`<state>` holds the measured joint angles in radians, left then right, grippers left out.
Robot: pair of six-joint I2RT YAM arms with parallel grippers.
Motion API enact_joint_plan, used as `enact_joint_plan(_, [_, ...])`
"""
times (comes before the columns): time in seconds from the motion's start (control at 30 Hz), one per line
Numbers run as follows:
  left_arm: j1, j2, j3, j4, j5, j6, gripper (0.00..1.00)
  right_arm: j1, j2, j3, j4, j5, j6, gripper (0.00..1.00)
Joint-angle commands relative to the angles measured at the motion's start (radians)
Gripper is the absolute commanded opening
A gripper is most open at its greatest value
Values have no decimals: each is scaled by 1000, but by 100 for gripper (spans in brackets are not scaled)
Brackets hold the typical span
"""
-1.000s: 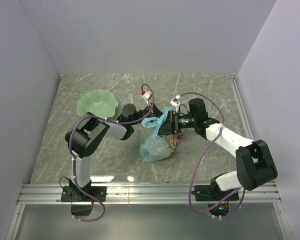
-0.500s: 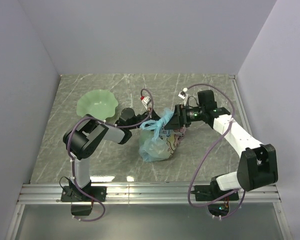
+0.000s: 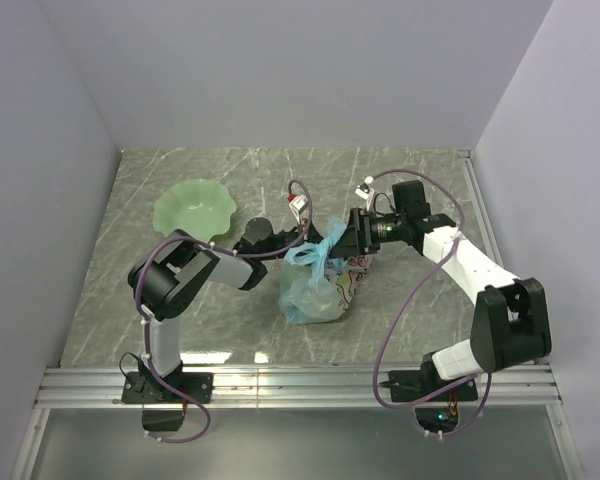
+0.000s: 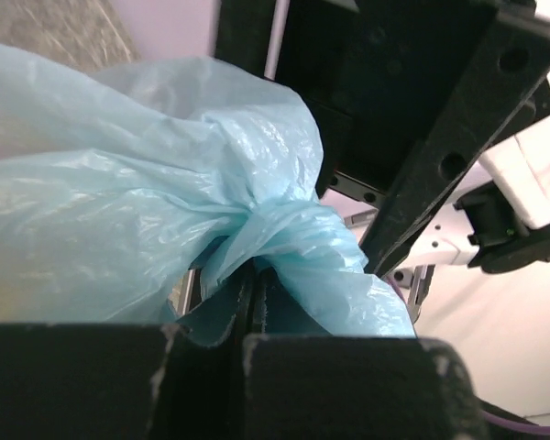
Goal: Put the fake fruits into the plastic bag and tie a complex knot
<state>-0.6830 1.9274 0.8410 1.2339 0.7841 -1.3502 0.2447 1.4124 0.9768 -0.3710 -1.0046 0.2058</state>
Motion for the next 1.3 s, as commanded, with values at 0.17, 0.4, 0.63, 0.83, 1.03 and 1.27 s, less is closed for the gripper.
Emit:
enact_joint_plan(0.17, [-46, -34, 20, 33, 32, 40, 0, 76, 65, 48, 227, 12, 160, 71])
enact_joint_plan(0.4, [-41, -4, 30, 0, 15, 51, 0, 137, -24, -116, 435, 57, 351, 77])
enact_joint_plan(0.63, [-33, -25, 12, 29, 27, 51, 1, 122, 39, 31, 201, 15, 120, 83])
enact_joint_plan(0.83, [-29, -35, 10, 51, 15, 28, 1, 48, -16, 83, -143, -11, -121, 97])
enact_joint_plan(1.03, [-26, -19, 26, 62, 4, -7, 0, -44, -127, 34, -230, -45, -92, 98])
enact_joint_plan(1.27, [-24, -15, 18, 62, -68, -127, 0, -124, -314, -151, 17, -20, 110, 73])
